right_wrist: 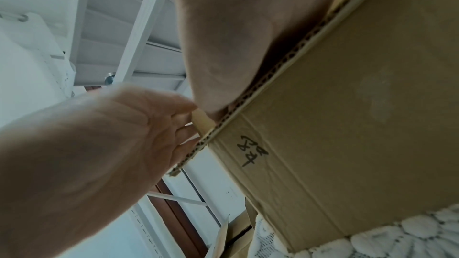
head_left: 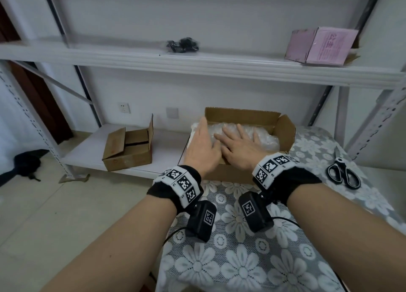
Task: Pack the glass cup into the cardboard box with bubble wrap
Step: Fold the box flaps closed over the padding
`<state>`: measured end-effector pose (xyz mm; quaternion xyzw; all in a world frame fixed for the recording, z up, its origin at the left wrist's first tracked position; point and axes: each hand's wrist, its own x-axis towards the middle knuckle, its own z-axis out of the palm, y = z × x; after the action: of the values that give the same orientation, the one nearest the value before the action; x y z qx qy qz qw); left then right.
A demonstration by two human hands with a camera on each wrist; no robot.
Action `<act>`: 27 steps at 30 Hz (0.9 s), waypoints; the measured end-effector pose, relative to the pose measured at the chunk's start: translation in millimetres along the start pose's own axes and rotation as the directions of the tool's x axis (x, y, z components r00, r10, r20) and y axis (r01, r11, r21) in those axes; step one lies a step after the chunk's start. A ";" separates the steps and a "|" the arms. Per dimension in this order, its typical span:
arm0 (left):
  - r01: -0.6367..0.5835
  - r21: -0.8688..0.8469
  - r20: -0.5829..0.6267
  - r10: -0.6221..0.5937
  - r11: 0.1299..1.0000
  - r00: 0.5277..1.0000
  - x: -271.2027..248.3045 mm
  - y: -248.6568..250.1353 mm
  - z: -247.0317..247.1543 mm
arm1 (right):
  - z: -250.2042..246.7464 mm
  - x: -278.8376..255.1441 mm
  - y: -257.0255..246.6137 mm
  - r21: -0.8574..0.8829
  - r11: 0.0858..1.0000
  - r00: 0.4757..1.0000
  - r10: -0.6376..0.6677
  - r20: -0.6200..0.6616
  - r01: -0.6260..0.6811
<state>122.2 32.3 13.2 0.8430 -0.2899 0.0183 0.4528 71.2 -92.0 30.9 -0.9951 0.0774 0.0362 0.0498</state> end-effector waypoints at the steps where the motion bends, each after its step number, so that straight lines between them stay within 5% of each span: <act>1: -0.004 0.035 0.015 0.003 0.999 1.000 -2.3 0.3 0.8 | -0.1 0.5 -0.3 0.006 1.000 1.000 0.005 0.014 -0.005; 10: -0.211 0.261 0.011 0.215 0.942 0.976 -7.2 -10.2 16.9 | -11.4 11.0 -0.9 0.061 0.998 0.990 -0.001 0.141 -0.007; 13: -0.214 0.384 0.141 0.172 0.898 0.975 -4.7 -3.1 13.4 | -10.3 10.1 2.9 0.104 0.995 0.989 -0.017 0.144 0.002; 21: -0.210 0.547 0.412 -0.042 0.810 0.910 4.0 25.2 12.2 | -22.8 -15.1 25.1 0.486 0.870 0.967 0.045 -0.250 0.085; 24: -0.214 0.593 0.440 -0.091 0.776 0.893 6.4 39.2 24.3 | -23.3 -28.4 27.1 0.455 0.887 0.946 0.078 -0.315 0.078; 27: -0.238 0.632 0.473 -0.123 0.737 0.872 8.9 49.8 38.3 | -28.3 -35.9 35.5 0.247 0.966 0.888 0.043 -0.458 0.080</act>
<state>95.6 -22.5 30.8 0.9155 -0.3941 -0.0757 0.0290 32.0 -124.5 58.5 -0.9609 0.0814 -0.2111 0.1598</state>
